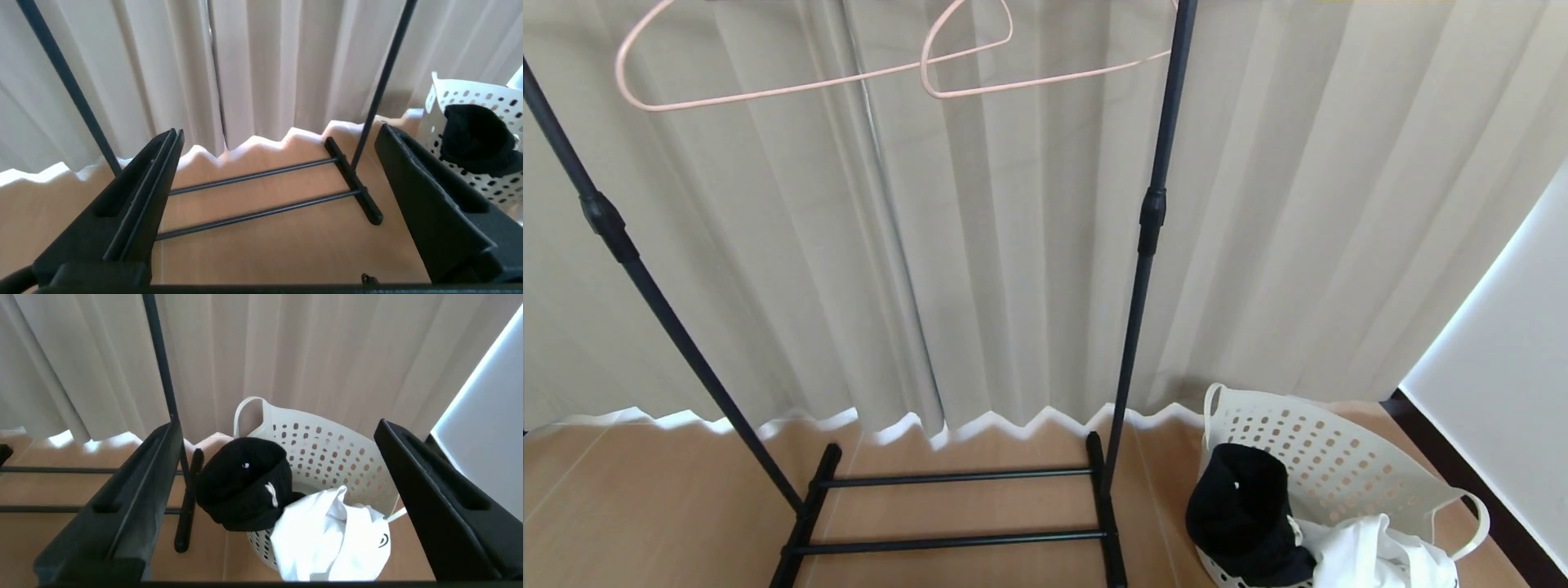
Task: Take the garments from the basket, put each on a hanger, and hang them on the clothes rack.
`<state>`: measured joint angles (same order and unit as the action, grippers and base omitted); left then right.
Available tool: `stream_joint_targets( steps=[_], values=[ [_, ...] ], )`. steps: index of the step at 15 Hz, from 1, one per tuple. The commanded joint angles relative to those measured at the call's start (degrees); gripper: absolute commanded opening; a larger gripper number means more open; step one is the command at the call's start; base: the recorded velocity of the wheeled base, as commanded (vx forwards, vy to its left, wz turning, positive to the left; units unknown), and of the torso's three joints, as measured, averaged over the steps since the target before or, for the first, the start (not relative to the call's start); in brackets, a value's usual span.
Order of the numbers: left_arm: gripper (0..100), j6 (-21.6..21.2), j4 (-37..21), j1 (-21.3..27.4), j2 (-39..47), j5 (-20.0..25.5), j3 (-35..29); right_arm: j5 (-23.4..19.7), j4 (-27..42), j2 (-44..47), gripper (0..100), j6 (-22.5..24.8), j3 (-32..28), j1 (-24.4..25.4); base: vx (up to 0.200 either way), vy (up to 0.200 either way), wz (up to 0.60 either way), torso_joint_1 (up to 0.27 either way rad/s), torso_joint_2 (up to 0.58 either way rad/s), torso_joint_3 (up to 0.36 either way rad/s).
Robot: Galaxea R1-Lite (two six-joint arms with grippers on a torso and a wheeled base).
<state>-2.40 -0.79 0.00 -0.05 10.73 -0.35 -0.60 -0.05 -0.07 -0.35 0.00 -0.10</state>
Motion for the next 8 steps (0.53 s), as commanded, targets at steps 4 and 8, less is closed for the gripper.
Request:
stream_joint_targets(
  steps=[4, 8],
  values=[
    [100, 0.03, 0.00, 0.00, 0.05, -0.01, 0.00, -0.02, -0.04, 0.07, 100, 0.00, 0.00, 0.01, 0.000, 0.000, -0.30, 0.000, 0.00, 0.004],
    [100, 0.03, 0.00, 0.00, 0.05, -0.01, 0.00, -0.02, -0.04, 0.07, 100, 0.00, 0.00, 0.01, 0.000, 0.000, -0.15, -0.001, 0.00, 0.001]
  ],
)
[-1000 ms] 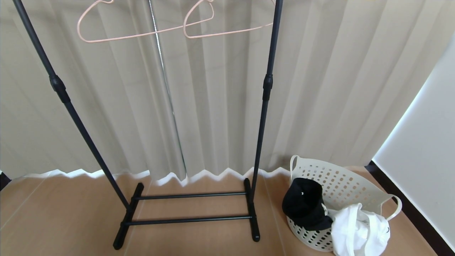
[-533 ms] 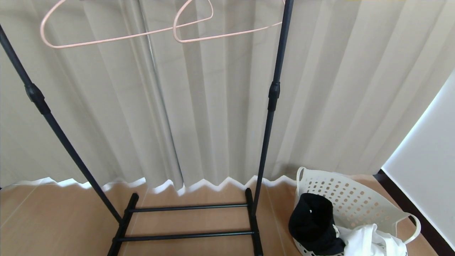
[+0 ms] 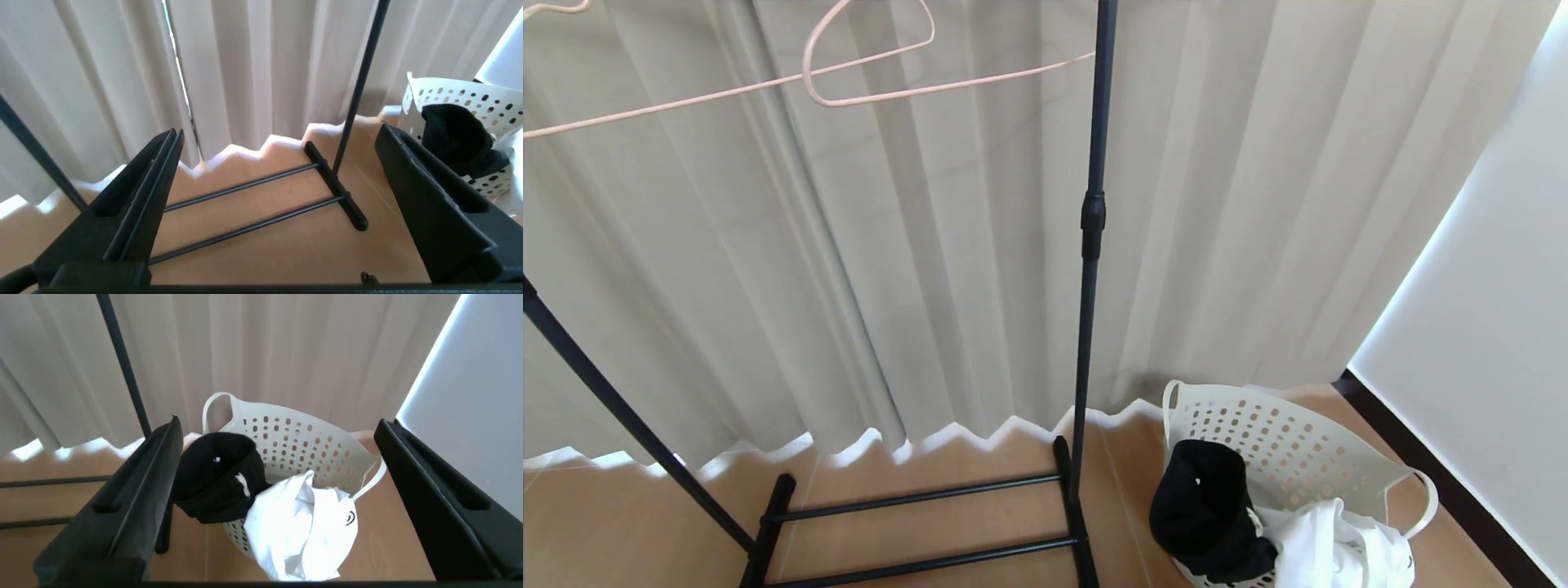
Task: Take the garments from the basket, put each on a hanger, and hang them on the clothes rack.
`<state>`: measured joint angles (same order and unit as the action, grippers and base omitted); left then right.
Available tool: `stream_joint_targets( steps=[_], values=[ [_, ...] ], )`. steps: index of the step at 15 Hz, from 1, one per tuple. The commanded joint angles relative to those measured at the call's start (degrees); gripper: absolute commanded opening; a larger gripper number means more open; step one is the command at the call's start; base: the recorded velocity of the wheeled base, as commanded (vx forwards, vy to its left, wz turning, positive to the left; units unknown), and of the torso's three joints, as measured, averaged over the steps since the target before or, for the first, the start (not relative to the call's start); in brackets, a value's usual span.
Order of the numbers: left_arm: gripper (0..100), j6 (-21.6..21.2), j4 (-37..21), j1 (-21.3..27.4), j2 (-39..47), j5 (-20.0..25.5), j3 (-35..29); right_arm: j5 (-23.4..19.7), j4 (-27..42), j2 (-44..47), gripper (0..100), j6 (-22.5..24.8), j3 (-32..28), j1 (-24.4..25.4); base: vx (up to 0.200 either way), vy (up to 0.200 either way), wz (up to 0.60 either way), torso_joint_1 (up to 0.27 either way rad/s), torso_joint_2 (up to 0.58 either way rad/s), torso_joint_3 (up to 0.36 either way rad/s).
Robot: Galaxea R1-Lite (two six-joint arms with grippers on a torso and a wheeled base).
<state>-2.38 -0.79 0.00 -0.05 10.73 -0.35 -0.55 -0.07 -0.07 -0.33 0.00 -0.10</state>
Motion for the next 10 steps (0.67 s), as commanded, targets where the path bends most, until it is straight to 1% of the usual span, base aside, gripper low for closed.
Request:
stream_joint_targets(
  steps=[1, 2, 3, 8, 10],
  values=[
    [100, 0.00, 0.00, 0.00, 0.05, -0.01, 0.00, -0.07, -0.01, 0.07, 100, -0.02, 0.00, 0.01, 0.000, 0.000, 0.00, 0.000, 0.00, 0.000],
    [100, 0.00, 0.00, 0.00, 0.05, -0.01, 0.00, -0.07, 0.07, 0.07, 100, -0.02, 0.00, 0.01, 0.000, 0.000, 0.00, 0.000, 0.00, 0.000],
    [100, 0.00, -0.09, 0.00, 0.05, -0.01, 0.00, -0.07, -0.01, 0.07, 100, -0.02, 0.00, 0.10, 0.000, 0.000, -0.60, 0.002, 0.00, 0.007],
    [100, 0.00, 0.00, 0.00, 0.05, -0.01, 0.00, -0.07, 0.07, 0.07, 100, -0.02, 0.00, 0.01, 0.000, 0.000, 0.00, 0.000, 0.00, 0.000],
    [100, 0.00, -0.09, 0.00, 0.05, -0.01, 0.00, -0.07, 0.07, 0.07, 100, -0.02, 0.00, 0.01, 0.000, 0.000, -0.60, 0.002, 0.00, 0.002]
  ],
)
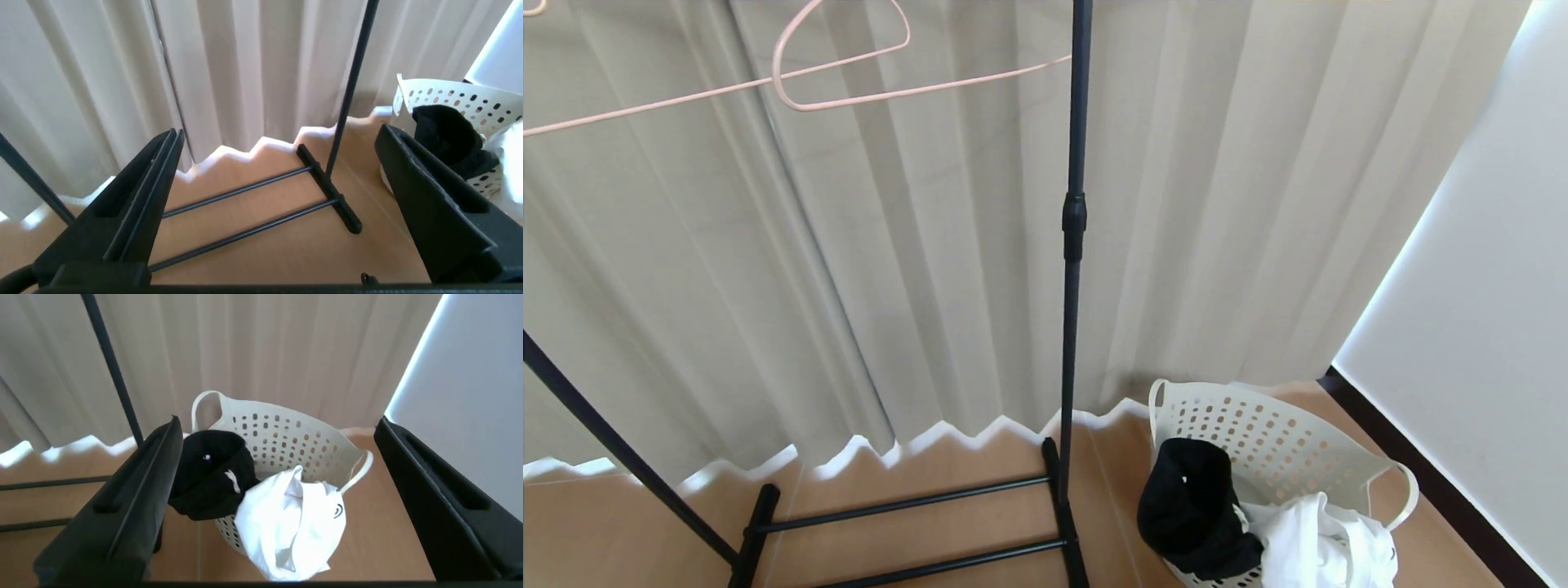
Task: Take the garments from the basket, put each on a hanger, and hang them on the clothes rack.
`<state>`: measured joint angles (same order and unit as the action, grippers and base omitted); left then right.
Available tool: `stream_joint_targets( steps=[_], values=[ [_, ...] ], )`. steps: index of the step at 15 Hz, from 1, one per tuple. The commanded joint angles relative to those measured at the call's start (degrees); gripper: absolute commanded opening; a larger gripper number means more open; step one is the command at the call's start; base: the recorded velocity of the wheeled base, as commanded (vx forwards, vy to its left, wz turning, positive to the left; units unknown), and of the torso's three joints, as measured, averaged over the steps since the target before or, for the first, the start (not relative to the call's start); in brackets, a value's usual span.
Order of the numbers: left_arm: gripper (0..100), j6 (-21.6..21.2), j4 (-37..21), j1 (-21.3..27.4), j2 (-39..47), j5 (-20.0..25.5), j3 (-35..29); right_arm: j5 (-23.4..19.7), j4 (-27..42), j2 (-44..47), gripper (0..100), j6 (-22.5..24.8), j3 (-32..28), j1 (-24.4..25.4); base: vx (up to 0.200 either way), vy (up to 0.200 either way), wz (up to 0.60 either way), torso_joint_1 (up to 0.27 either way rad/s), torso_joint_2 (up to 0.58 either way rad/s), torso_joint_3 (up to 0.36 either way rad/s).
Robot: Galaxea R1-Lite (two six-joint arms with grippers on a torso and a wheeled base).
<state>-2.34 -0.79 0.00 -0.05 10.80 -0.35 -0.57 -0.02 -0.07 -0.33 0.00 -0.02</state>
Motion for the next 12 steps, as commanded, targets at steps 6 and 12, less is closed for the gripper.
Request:
stream_joint_targets(
  steps=[6, 12],
  values=[
    [100, 0.41, -0.09, 0.00, 0.05, -0.08, -0.09, -0.04, -0.06, 0.07, 100, -0.02, 0.00, 0.02, 0.000, 0.000, -0.10, 0.000, 0.00, 0.000],
    [100, 0.41, -0.09, 0.00, 0.05, -0.17, -0.09, 0.05, -0.06, 0.07, 100, -0.02, 0.00, -0.06, 0.000, 0.000, 0.00, 0.000, 0.00, -0.136]
  ],
)
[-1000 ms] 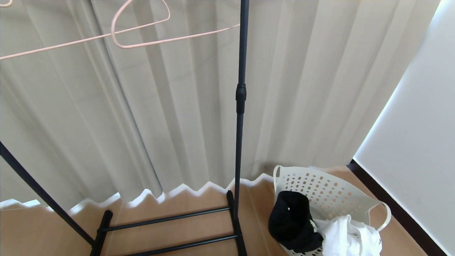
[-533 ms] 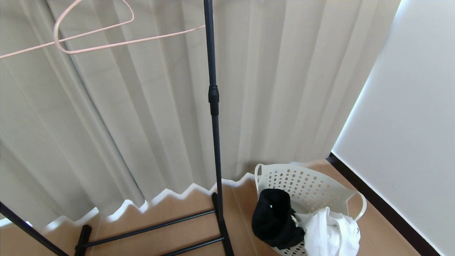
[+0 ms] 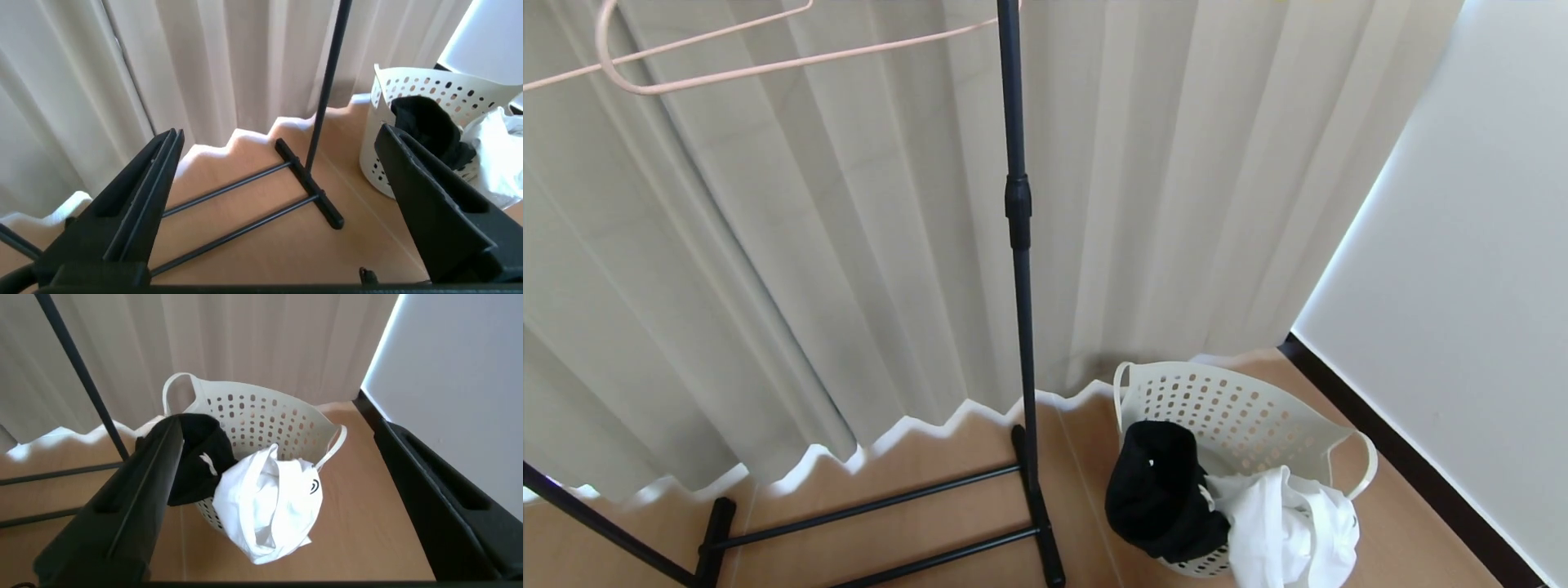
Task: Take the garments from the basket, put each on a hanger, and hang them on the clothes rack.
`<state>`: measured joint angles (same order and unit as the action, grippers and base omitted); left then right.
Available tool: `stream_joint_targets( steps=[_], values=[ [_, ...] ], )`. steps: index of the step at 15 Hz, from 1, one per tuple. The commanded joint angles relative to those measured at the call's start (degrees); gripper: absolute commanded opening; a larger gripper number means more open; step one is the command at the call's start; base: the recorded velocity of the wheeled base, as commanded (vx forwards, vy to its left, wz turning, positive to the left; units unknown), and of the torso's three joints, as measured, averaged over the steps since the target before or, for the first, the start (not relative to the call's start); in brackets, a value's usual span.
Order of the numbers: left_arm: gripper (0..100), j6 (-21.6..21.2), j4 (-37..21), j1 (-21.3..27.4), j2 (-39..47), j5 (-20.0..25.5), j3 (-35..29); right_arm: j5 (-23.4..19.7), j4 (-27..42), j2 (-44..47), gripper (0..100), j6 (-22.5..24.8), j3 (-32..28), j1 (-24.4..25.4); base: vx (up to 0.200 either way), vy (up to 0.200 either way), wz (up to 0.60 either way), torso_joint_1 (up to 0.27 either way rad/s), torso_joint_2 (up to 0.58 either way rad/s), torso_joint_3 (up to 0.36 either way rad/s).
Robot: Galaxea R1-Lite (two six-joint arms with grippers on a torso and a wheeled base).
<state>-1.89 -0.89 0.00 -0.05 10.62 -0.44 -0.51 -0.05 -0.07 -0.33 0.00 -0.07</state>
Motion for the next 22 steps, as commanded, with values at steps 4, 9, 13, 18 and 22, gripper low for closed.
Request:
stream_joint_targets(
  steps=[4, 9, 13, 18, 22],
  values=[
    [100, 0.04, 0.01, 0.00, 0.05, 0.02, 0.00, -0.02, -0.04, 0.07, 100, -0.02, 0.00, -0.01, 0.000, 0.000, 0.00, 0.000, 0.00, -0.196],
    [100, -0.13, 0.01, 0.00, 0.05, 0.02, 0.00, -0.02, -0.04, 0.07, 100, -0.02, 0.00, -0.01, 0.000, 0.000, 0.00, 0.000, 0.01, -0.201],
    [100, -0.13, 0.01, 0.00, 0.05, -0.07, 0.00, -0.02, -0.04, 0.07, 100, -0.02, 0.00, -0.01, 0.000, 0.000, 0.00, 0.010, 0.00, -0.199],
    [100, -0.04, 0.10, 0.00, 0.05, -0.07, 0.00, -0.02, -0.13, 0.07, 100, 0.07, 0.00, -0.01, 0.000, 0.000, 0.00, 0.005, 0.01, -0.199],
    [100, -0.04, 0.10, 0.00, 0.05, -0.07, 0.00, -0.19, 0.58, 1.39, 100, 1.21, 0.00, 0.25, 0.000, 0.000, 0.00, 0.005, 0.01, -0.138]
  ],
)
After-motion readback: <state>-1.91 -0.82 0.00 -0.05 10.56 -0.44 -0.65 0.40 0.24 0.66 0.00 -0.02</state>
